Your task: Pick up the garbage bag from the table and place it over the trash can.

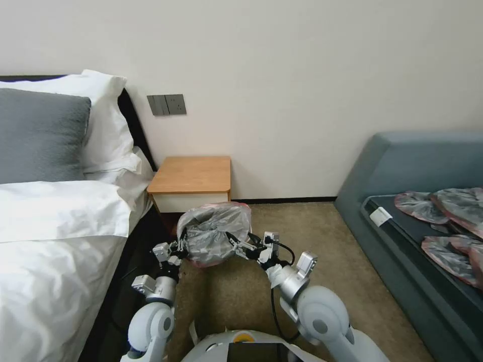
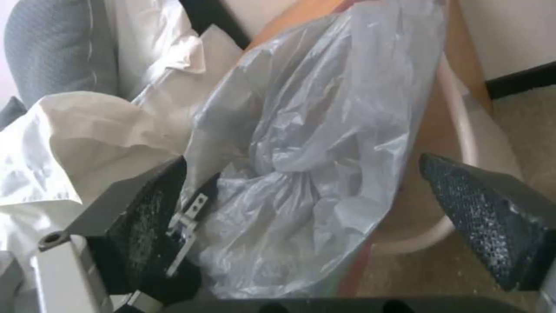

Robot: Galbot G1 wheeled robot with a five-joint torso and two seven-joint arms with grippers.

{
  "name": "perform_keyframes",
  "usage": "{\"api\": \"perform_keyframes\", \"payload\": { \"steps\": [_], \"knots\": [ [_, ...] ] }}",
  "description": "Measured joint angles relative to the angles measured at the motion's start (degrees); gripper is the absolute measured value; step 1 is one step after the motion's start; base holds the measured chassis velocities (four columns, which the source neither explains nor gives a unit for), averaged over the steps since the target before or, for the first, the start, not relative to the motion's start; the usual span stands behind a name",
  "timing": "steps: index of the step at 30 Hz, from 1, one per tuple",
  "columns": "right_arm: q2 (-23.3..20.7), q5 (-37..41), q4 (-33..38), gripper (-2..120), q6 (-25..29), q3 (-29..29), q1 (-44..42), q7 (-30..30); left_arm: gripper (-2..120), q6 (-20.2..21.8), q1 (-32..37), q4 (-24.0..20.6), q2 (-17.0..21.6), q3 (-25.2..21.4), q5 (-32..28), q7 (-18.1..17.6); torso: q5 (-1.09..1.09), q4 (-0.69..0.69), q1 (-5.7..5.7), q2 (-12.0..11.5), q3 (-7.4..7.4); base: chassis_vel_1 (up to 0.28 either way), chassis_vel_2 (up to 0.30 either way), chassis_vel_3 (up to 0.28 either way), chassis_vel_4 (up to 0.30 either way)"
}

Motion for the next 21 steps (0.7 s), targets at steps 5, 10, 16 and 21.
{"api": "perform_keyframes", "payload": {
  "steps": [5, 10, 16, 21],
  "knots": [
    [0.12, -0.34, -0.46, 96, 0.30, -0.02, 0.17, -0.34, 9, 0.00, -0.18, -0.16, 0.05, 0.21, -0.14, 0.01, 0.00, 0.00, 0.00, 0.00, 0.00, 0.000, 0.000, 0.000, 0.000],
    [0.30, -1.06, -1.26, 78, 0.76, -0.12, 0.01, -0.83, 9, 0.05, -0.17, -0.48, 0.01, 0.44, -0.61, 0.02, 0.00, 0.00, 0.00, 0.00, 0.00, 0.000, 0.000, 0.000, 0.000],
    [0.46, -1.96, -1.82, 59, 1.19, -0.28, 0.03, -1.53, 9, 0.16, -0.10, -0.74, 0.16, 0.47, -0.91, 0.02, 0.00, 0.00, 0.00, 0.00, 0.00, 0.000, 0.000, 0.000, 0.000],
    [0.40, -3.09, -2.13, 42, 1.62, -0.35, 0.04, -2.22, 9, 0.29, -0.35, -0.79, 0.37, 0.00, -1.32, 0.00, 0.00, 0.00, 0.00, 0.00, 0.00, 0.000, 0.000, 0.000, 0.000]
  ]
}}
